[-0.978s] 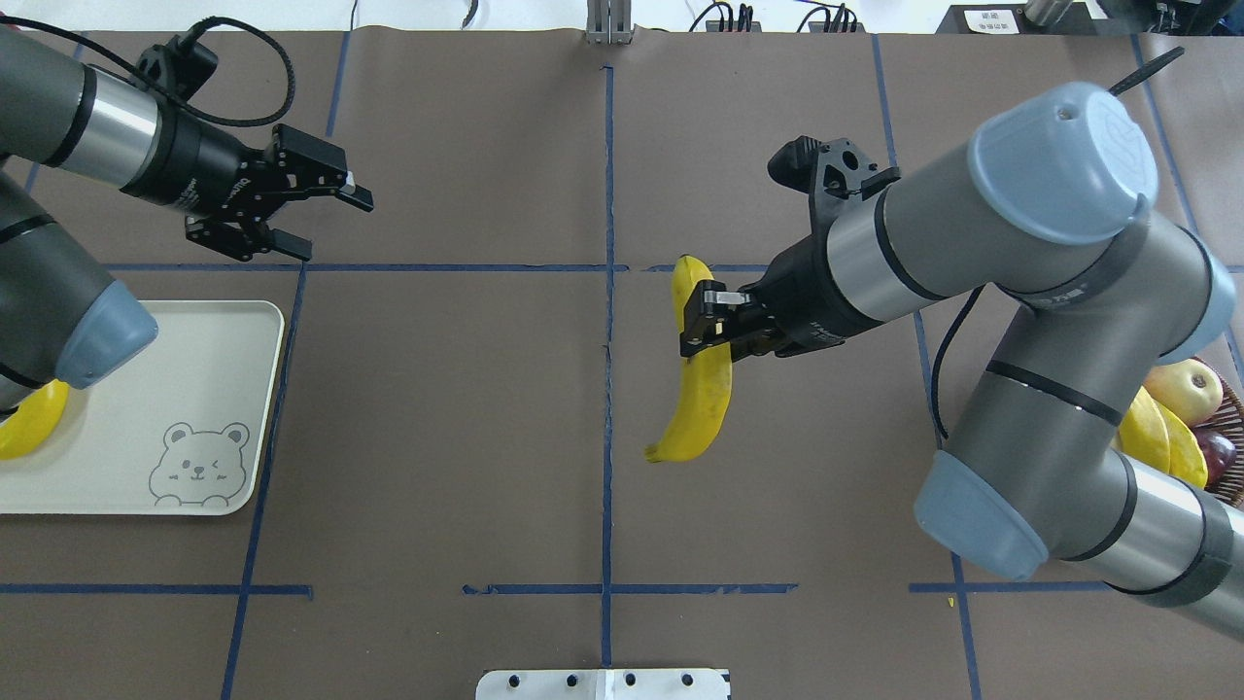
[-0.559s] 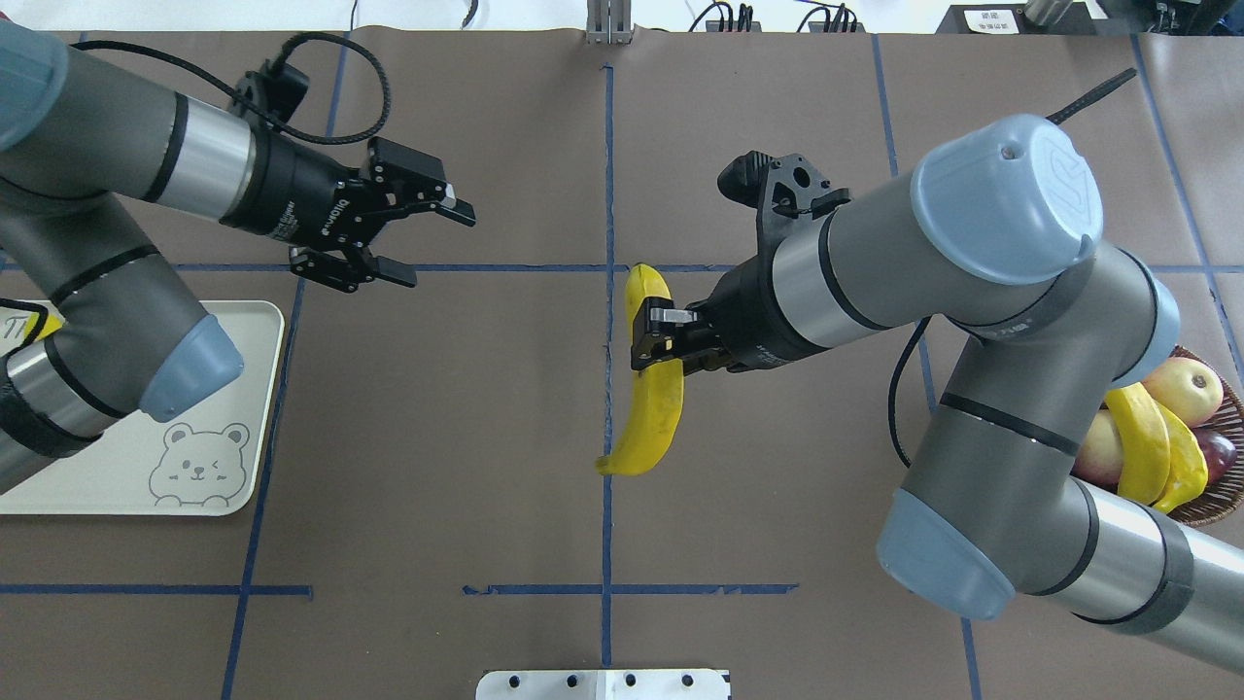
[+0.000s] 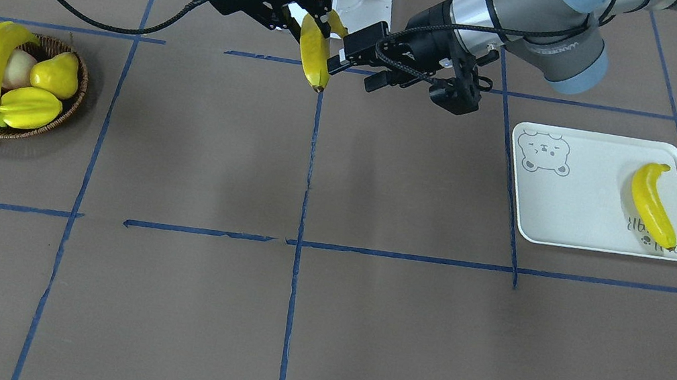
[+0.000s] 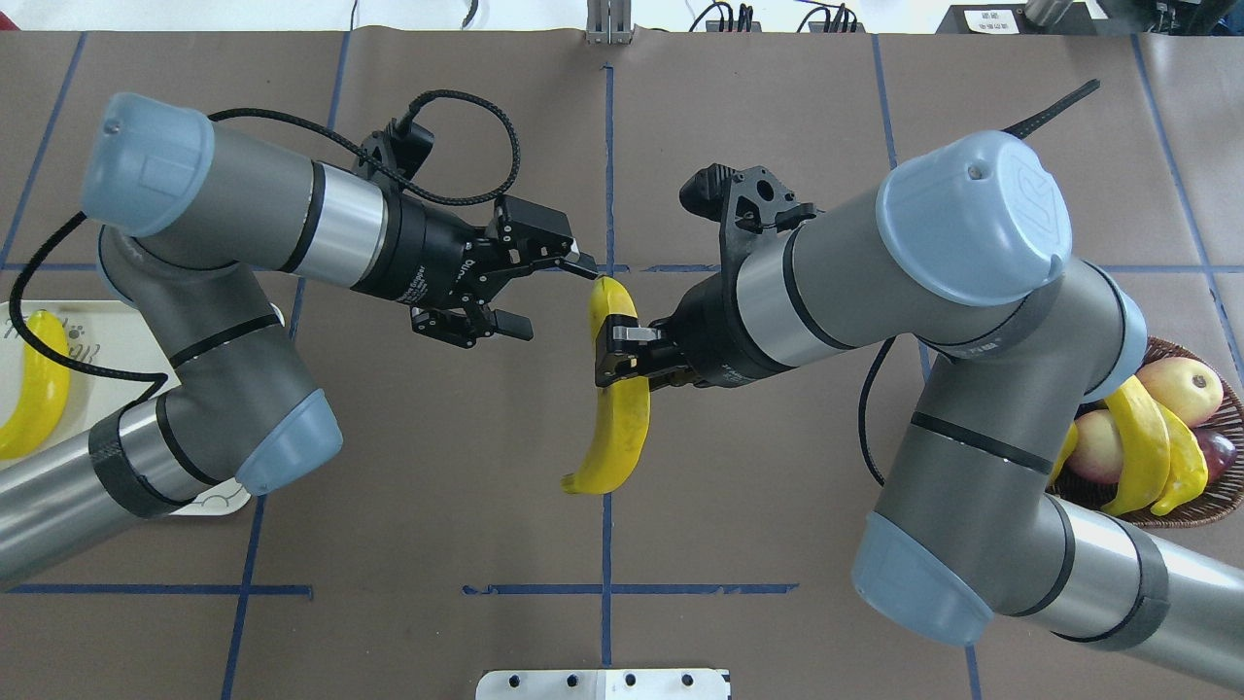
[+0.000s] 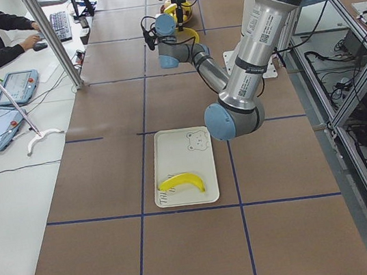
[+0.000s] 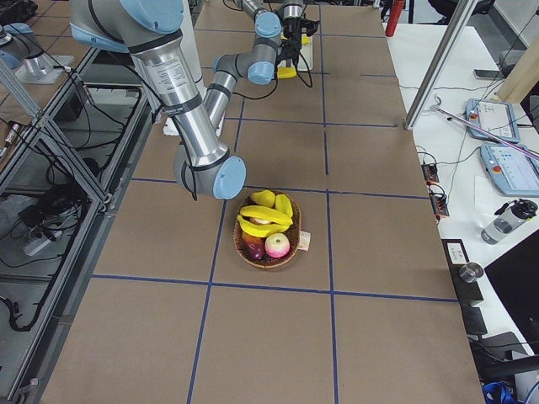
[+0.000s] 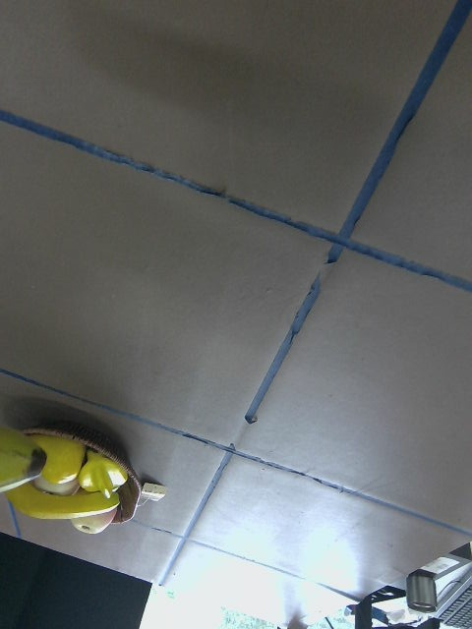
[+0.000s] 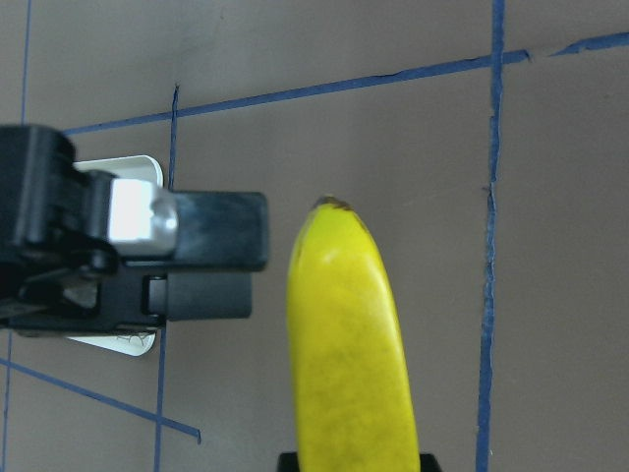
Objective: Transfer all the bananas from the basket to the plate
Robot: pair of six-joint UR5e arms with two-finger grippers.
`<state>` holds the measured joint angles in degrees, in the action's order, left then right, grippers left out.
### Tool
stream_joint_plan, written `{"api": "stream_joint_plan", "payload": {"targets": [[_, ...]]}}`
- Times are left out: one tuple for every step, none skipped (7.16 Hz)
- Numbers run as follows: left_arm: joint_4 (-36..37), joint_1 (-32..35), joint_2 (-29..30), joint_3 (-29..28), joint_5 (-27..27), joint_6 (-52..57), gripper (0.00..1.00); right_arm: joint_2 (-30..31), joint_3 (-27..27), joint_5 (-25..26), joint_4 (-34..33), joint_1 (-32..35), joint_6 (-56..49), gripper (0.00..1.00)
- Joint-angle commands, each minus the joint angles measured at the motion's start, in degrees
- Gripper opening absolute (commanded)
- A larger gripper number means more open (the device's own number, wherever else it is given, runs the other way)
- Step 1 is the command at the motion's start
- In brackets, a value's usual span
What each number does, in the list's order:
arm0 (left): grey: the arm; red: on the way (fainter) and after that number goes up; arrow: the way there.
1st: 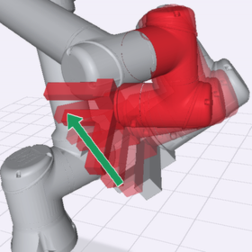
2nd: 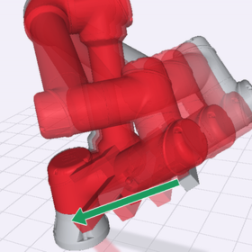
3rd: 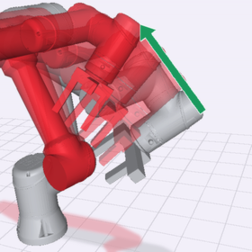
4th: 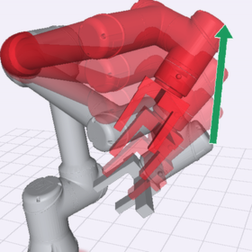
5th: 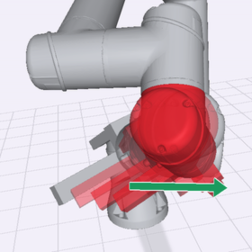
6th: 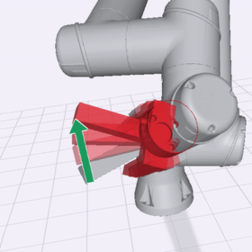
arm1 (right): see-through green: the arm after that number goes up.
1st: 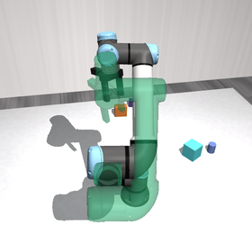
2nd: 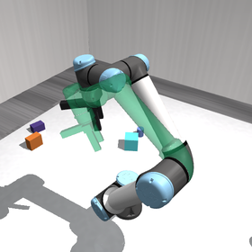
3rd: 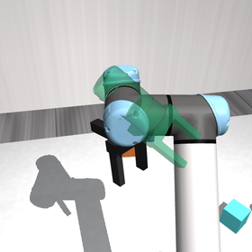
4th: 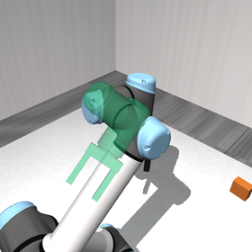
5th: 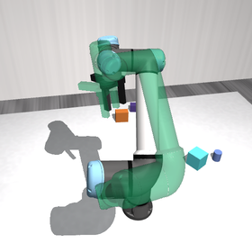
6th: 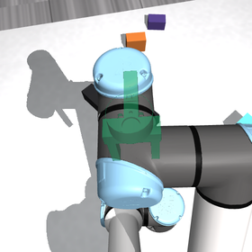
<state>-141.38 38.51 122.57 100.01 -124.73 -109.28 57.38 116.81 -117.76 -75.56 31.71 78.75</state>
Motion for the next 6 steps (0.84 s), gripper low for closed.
{"api": "stream_joint_plan", "payload": {"targets": [[0.0,-2.8,1.3,0.0,3.3,0.0,0.96,-0.6,0.0,0.1,0.0,-0.7,0.0,0.03],[0.0,-3.3,1.3,0.1,3.4,-0.1,0.93,-0.9,0.0,0.1,0.0,-0.8,0.0,0.03],[0.0,-3.5,1.3,0.1,3.4,-0.1,0.88,-0.9,0.0,0.1,0.0,-0.8,0.0,0.03],[-0.2,-3.5,1.3,0.2,3.4,-0.1,0.77,-1.0,-0.1,0.1,0.0,-0.8,0.0,0.03],[-0.2,-3.5,1.1,1.0,3.4,-0.1,0.37,-0.9,-0.1,0.1,0.0,-0.7,0.0,0.03],[-0.2,-3.5,0.8,1.2,3.3,0.2,0.04,-0.9,-0.1,0.2,-0.1,-0.7,0.1,0.08]]}}
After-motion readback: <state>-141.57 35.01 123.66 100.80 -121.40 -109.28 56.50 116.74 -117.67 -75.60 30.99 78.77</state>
